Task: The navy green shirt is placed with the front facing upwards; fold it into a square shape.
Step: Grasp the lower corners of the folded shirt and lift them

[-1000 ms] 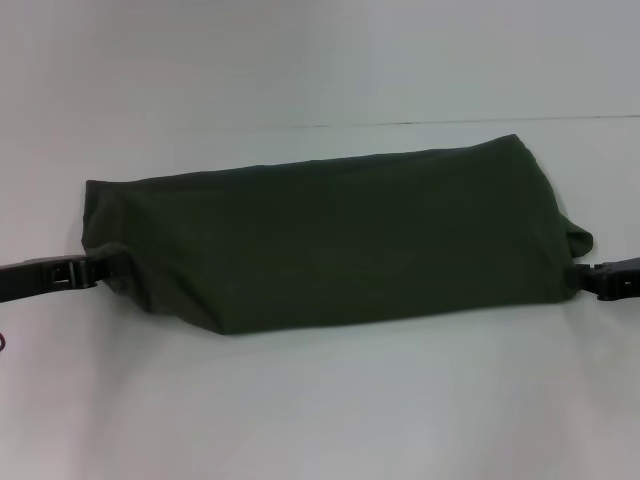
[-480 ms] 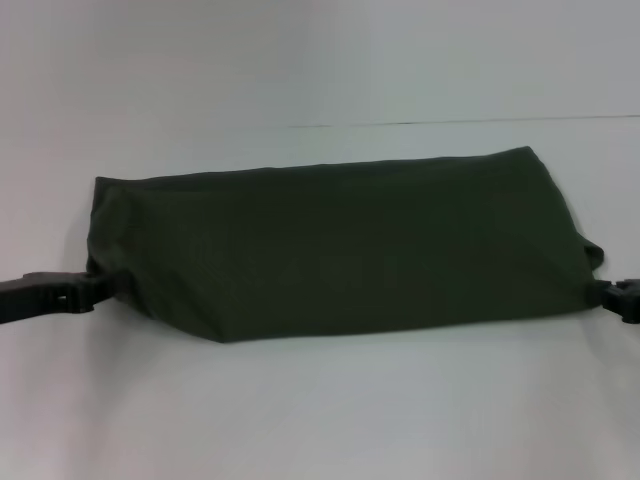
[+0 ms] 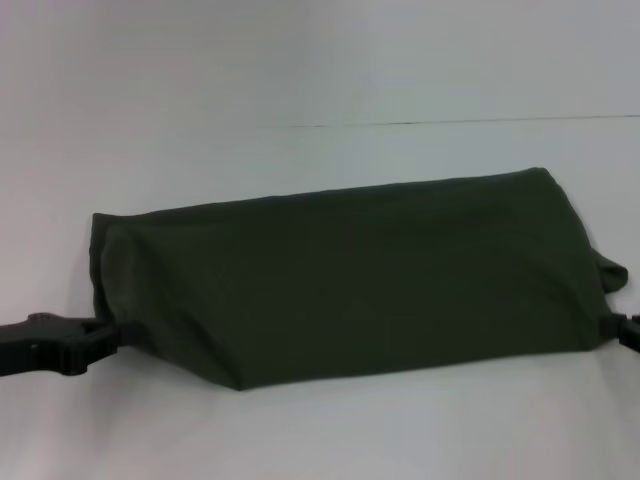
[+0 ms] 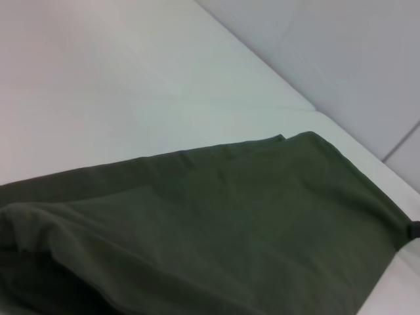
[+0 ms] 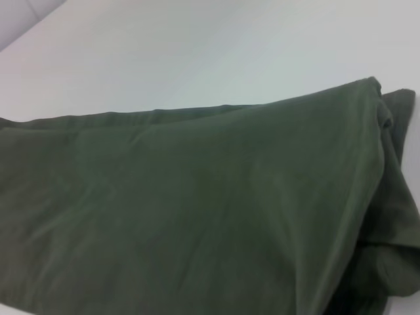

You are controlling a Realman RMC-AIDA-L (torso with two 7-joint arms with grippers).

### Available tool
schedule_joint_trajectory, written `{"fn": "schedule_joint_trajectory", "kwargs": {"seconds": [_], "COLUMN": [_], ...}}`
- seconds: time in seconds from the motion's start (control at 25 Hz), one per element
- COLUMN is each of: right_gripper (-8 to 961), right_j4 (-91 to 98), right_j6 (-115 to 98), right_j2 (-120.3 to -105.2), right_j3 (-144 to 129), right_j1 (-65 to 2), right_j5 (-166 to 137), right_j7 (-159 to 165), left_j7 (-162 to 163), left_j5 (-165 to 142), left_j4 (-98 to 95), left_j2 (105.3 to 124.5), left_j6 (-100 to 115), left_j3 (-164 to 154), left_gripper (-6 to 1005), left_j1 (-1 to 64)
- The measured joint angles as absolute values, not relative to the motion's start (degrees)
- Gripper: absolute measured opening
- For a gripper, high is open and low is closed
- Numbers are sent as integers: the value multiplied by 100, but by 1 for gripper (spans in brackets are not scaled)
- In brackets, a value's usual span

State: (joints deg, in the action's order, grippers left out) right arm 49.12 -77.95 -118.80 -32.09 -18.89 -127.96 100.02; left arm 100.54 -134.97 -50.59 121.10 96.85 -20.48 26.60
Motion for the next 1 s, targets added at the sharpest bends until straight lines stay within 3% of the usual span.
{"fn": "schedule_joint_trajectory", "kwargs": {"seconds": [0.56, 0.88, 1.0], "right_gripper": [19, 22, 126], "right_j4": [4998, 5073, 5090], "right_j6": [-8080, -8578, -8546], "right_j2": [-11943, -11894, -11920], "right_j3": [-2973, -2773, -2661], "right_j1": [-1620, -1694, -1693], "right_j5": [-12808, -12826, -12812], "right_j7": [9736, 9310, 9194], "left_j7": [10031, 10072, 10085], "left_j5": [-13516, -13534, -13591], "left_j4": [-5191, -5117, -5115], "left_j2": [12153, 12155, 12153], "left_j6": [9700, 9672, 9636], "left_j3": [-1920, -1948, -1933], "left_gripper": [35, 54, 69], "left_j1": [2404, 2420, 2437]}}
